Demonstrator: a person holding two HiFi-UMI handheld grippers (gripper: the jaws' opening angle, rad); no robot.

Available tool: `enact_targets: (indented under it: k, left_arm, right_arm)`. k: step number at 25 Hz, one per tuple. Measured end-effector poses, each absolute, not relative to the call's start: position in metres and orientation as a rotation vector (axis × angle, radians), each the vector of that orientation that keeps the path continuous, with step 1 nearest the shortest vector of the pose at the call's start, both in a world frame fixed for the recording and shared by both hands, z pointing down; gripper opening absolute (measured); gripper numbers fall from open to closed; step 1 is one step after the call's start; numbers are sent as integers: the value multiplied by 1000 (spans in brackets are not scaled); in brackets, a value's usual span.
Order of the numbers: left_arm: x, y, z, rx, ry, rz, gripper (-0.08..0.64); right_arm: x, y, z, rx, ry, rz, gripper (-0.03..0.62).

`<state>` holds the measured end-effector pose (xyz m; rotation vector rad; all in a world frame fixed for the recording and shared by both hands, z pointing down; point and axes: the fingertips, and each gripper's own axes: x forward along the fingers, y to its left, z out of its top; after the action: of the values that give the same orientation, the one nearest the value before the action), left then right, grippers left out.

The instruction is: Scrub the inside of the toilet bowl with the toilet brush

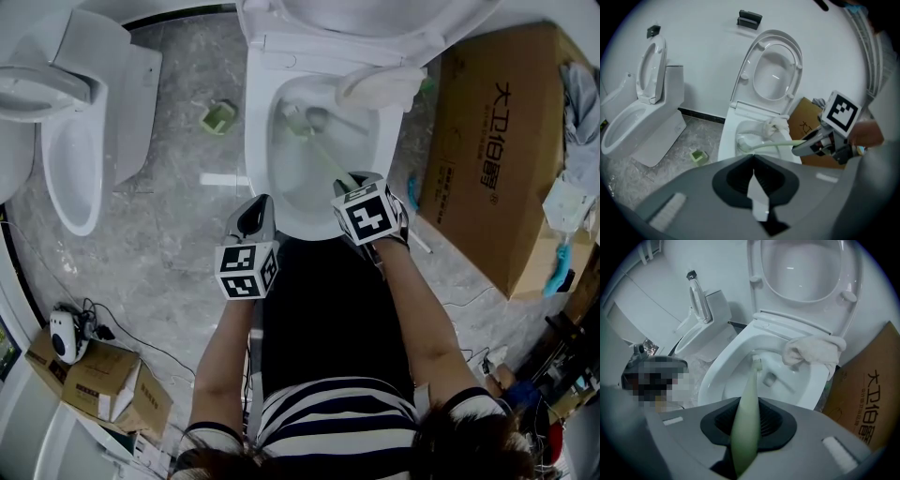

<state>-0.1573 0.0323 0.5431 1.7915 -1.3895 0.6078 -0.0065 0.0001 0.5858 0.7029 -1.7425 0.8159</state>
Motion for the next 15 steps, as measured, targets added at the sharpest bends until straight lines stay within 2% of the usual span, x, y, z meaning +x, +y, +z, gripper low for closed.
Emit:
enact_targets:
  k: [15]
  left_arm:
    - [-156,32,546,1786,-1384,604,0]
  right_arm:
    - [-15,-25,594,702,-1778,748,77]
